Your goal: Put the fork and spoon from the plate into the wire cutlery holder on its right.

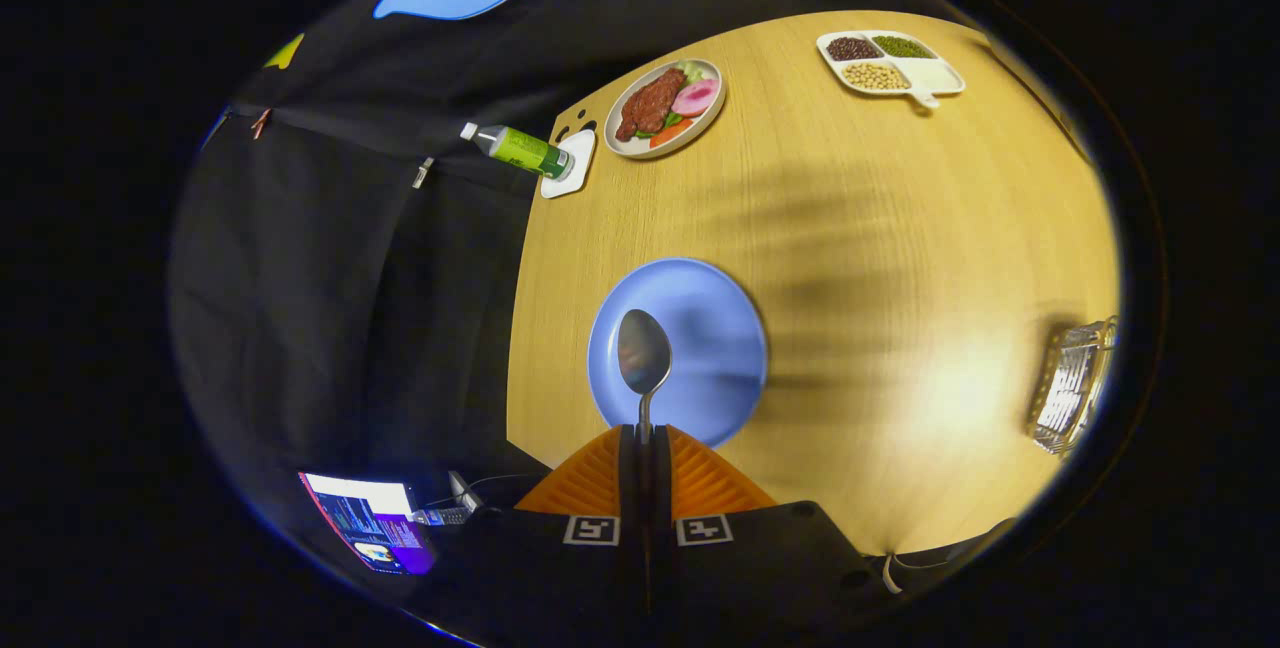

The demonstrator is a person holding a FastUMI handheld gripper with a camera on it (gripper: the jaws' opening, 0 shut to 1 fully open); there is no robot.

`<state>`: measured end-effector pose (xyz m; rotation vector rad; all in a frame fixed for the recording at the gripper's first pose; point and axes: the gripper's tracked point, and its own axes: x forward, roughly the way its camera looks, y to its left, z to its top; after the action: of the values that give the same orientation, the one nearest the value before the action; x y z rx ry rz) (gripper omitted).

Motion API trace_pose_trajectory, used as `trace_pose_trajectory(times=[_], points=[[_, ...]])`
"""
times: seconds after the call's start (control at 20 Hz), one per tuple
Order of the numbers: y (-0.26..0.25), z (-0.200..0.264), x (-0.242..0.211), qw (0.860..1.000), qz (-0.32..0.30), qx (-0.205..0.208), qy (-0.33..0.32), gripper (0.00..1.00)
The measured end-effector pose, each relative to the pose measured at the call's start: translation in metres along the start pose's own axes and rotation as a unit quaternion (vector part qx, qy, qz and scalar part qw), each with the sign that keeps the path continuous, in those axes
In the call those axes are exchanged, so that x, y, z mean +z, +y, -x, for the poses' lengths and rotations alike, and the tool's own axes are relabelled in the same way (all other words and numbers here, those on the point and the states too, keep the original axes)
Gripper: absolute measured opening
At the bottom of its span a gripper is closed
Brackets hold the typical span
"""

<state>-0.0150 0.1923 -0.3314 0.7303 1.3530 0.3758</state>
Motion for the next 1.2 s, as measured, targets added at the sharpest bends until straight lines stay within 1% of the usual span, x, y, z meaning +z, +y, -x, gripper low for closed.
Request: trace_pose_trajectory(times=[0.2, 0.35, 0.45, 0.6, 0.75, 0.85, 0.95, 1.05, 1.2], points=[[-0.046, 0.073, 0.012, 0.999, 0.0, -0.027, -0.025, 0.06], [-0.087, 0.123, 0.015, 0.997, -0.004, -0.064, -0.037, 0.06], [-0.112, 0.15, 0.013, 0.995, -0.01, -0.089, -0.036, 0.06], [-0.142, 0.176, 0.01, 0.992, -0.036, -0.116, -0.032, 0.06], [-0.174, 0.191, -0.006, 0.987, -0.065, -0.147, 0.002, 0.06], [-0.189, 0.19, -0.015, 0.984, -0.084, -0.154, 0.029, 0.06], [-0.201, 0.182, -0.016, 0.981, -0.108, -0.155, 0.052, 0.06], [-0.217, 0.173, -0.019, 0.976, -0.115, -0.169, 0.078, 0.06], [-0.232, 0.158, -0.009, 0.969, -0.127, -0.186, 0.097, 0.06]])
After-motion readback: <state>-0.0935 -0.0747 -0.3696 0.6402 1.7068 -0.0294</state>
